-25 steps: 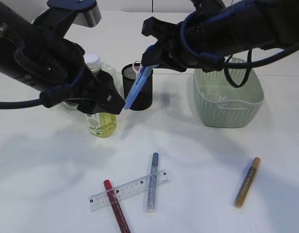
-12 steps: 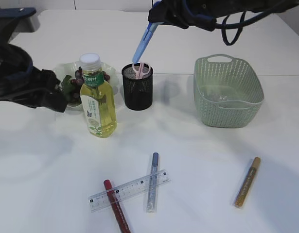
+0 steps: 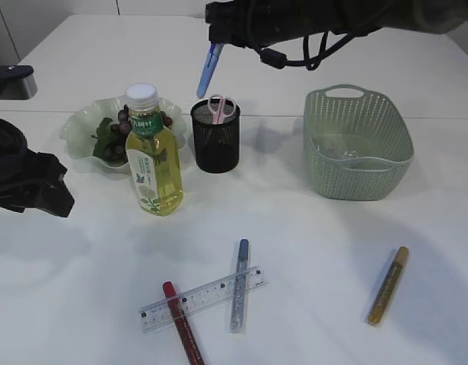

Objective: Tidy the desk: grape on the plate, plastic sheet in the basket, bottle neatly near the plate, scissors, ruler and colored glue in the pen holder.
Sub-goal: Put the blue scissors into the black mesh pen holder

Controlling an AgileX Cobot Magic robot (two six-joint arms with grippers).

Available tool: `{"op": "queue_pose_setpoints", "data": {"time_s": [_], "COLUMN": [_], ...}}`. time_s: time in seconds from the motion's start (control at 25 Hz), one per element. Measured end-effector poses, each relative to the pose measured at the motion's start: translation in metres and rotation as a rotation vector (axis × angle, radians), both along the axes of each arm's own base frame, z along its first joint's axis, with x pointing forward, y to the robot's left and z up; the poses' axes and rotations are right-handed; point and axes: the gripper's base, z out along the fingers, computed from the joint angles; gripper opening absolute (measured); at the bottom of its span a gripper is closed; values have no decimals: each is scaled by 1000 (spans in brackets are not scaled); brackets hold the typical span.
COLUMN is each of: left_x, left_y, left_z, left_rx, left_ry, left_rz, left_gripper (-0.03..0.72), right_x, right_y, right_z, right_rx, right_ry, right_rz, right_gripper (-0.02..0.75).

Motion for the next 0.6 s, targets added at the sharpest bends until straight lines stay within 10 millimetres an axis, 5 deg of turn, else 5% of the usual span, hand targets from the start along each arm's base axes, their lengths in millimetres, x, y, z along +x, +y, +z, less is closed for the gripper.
{"op": "queue_pose_setpoints", "data": {"time_s": [0.36,0.6], "left_x": [0,0], "left_y": [1,1], "left_z": [0,0], "left_rx": [9,11], "left_ry": [5,5], "left_rz": [2,1], "left_gripper": [475,469], "right_x": [28,35], "right_y": [-7,-20], "right_z": [-60,-66], "right_rx": [-88,-99], "right_ry": [35,39], "right_rz": [8,-12], "right_gripper": [55,55]}}
